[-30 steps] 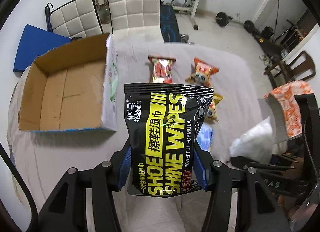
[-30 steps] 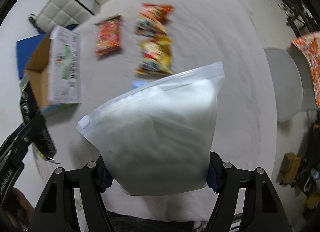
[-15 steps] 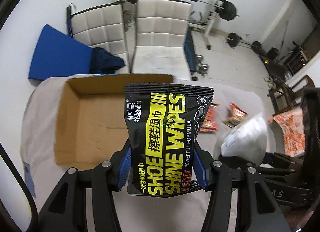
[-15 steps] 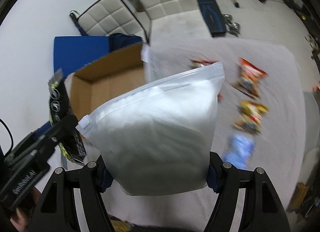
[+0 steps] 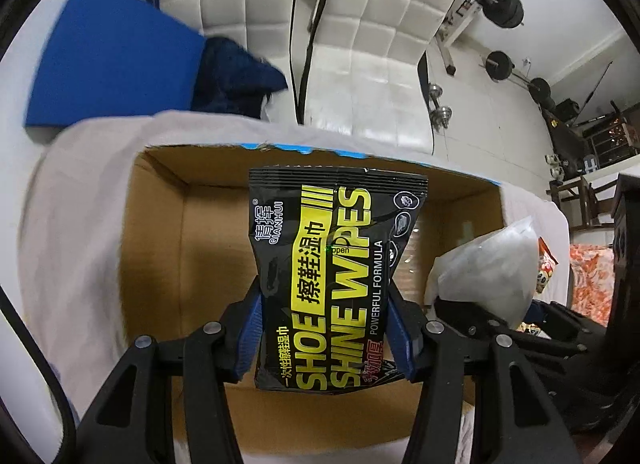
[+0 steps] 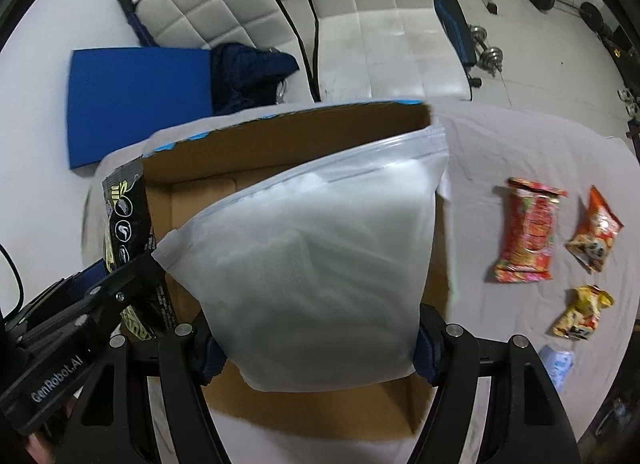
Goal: Organize soft objects
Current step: 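Carry both held packs over the open cardboard box, then lower both packs into the box and open both tools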
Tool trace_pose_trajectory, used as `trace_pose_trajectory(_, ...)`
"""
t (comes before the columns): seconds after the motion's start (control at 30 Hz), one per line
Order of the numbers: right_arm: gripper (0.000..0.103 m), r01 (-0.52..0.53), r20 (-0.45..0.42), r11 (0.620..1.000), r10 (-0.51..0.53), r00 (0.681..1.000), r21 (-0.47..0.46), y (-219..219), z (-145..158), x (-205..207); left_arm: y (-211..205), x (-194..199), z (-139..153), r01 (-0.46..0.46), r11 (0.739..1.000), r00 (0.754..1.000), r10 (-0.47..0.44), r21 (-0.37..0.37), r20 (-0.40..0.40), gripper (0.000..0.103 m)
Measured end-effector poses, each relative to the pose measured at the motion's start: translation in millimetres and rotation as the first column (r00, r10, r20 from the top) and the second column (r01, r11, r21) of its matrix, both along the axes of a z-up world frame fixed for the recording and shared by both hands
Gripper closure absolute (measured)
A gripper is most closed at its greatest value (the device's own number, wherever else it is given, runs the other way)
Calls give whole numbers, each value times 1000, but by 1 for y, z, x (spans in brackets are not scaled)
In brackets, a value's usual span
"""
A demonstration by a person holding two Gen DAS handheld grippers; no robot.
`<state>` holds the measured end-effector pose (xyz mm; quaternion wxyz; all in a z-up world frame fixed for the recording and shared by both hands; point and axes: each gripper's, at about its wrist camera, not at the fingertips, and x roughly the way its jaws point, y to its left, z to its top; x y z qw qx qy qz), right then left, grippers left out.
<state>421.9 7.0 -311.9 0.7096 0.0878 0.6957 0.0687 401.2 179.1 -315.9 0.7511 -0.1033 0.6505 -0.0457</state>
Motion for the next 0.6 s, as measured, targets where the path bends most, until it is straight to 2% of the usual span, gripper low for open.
trace_pose_trajectory(0.13,29,10,-35,999,-11,999,-36,12,-34,24,12,23,-34,8,998,997,-12,-58,-76,51)
trace_pose_trajectory(0.33,28,23,-83,997,-29,996,-75,15,-71,42,10,49,-84,41,986,981,-69,-159,-180,51)
trace_pose_trajectory(0.5,27,12,-86,994,-22,996,-113,15,-82,49,14,48,-103,-1,971,969,-58,-240,-238,51)
trace_pose_trajectory(0.6,23,-8,-95,996,-1,995,-90,18,-87,52,19,47,-105,-36,973,964,-27,-229,-264,50)
